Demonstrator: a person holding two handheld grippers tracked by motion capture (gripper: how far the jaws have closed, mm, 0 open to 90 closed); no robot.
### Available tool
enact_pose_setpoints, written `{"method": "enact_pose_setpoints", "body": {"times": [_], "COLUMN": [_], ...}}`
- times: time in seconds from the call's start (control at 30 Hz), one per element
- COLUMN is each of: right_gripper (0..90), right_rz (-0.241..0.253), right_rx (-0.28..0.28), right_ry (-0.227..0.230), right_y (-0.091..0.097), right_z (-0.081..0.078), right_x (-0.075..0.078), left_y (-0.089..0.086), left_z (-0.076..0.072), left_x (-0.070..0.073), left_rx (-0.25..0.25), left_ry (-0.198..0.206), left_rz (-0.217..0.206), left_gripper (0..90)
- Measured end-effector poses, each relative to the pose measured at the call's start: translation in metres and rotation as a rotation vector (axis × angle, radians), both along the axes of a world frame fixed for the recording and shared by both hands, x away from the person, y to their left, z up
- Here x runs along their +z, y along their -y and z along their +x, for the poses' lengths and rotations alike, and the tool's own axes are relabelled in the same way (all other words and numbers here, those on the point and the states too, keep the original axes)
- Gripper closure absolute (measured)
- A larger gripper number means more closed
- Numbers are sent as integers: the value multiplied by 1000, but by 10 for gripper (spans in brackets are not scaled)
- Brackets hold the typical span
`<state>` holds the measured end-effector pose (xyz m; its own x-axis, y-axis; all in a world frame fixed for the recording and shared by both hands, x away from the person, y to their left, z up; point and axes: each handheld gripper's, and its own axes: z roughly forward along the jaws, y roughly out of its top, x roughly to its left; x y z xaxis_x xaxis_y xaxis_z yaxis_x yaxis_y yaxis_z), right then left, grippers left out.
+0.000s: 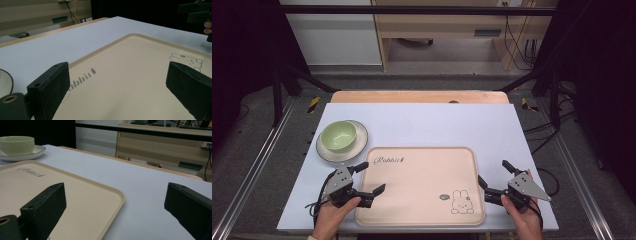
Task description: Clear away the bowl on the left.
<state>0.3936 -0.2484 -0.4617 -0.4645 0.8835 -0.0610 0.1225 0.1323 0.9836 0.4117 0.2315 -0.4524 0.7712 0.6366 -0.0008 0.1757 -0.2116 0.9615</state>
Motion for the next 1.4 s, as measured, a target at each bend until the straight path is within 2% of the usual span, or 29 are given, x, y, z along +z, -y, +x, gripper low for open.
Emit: {"method": "enact_pose_setpoints", "body": {"times": [0.2,0.3,0.47,0.53,0.73,0.9,1.0,1.03,1.1,1.2,1.3,1.4], "right_gripper": [42,42,42,42,42,41,41,41,41,39,39,39], "right_rz": [14,5,26,8,8,-2,-3,-8,-11,-11,-12,-21], "right_rx": [-1,-4,-12,-22,-11,8,19,21,24,28,30,31], "right_ry": [7,17,27,32,44,47,47,47,41,37,32,28], "right_y": [1,2,6,6,4,0,-3,-3,-5,-7,-8,-9], "right_z": [0,-1,-3,-7,-9,-10,-9,-8,-7,-5,-3,-1], "right_x": [0,1,3,4,6,6,6,6,5,4,2,1], "left_y": [-7,-9,-12,-16,-17,-18,-24,-26,-29,-40,-52,-64], "left_z": [3,3,3,8,8,7,4,4,3,4,8,11], "left_x": [1,1,3,2,1,3,9,11,13,23,38,52], "left_rx": [18,31,46,72,73,99,153,165,172,225,271,315], "left_ry": [-2,-4,11,-4,-8,1,12,11,15,30,67,100], "left_rz": [-13,-15,-18,-38,-29,-25,-41,-58,-62,-81,-72,-97], "left_gripper": [53,53,53,53,51,50,51,52,52,55,69,72]}}
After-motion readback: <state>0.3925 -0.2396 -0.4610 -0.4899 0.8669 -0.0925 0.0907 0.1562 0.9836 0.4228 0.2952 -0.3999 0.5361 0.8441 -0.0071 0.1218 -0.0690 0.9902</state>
